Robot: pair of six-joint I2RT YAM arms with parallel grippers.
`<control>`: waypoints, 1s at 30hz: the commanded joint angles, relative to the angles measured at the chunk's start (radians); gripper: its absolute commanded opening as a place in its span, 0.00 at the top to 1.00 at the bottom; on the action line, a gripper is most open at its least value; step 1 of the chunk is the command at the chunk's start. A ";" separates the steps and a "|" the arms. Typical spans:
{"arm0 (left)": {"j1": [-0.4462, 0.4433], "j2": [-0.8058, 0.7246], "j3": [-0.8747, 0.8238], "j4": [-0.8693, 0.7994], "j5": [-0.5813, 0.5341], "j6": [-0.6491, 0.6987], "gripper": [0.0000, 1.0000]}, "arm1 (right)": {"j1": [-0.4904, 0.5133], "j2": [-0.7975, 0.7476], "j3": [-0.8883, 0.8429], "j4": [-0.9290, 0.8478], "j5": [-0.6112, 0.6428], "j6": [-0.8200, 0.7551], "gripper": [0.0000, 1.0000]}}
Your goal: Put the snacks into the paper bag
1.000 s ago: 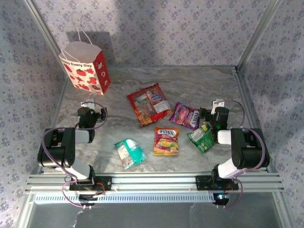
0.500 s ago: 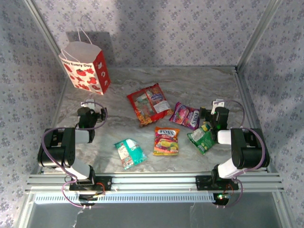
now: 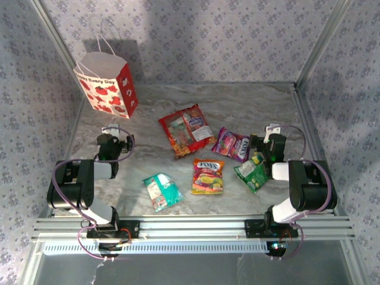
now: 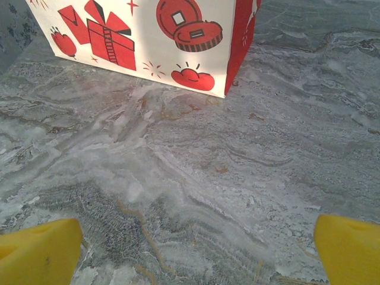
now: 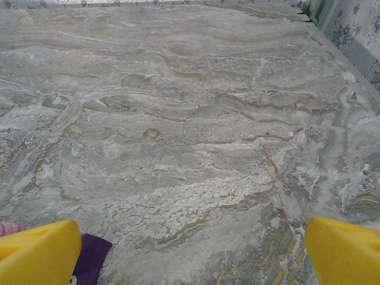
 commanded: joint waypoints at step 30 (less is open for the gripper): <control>-0.213 -0.465 0.509 -0.987 -0.539 -0.276 0.22 | 0.319 -0.172 0.461 -0.588 -0.070 -0.150 0.02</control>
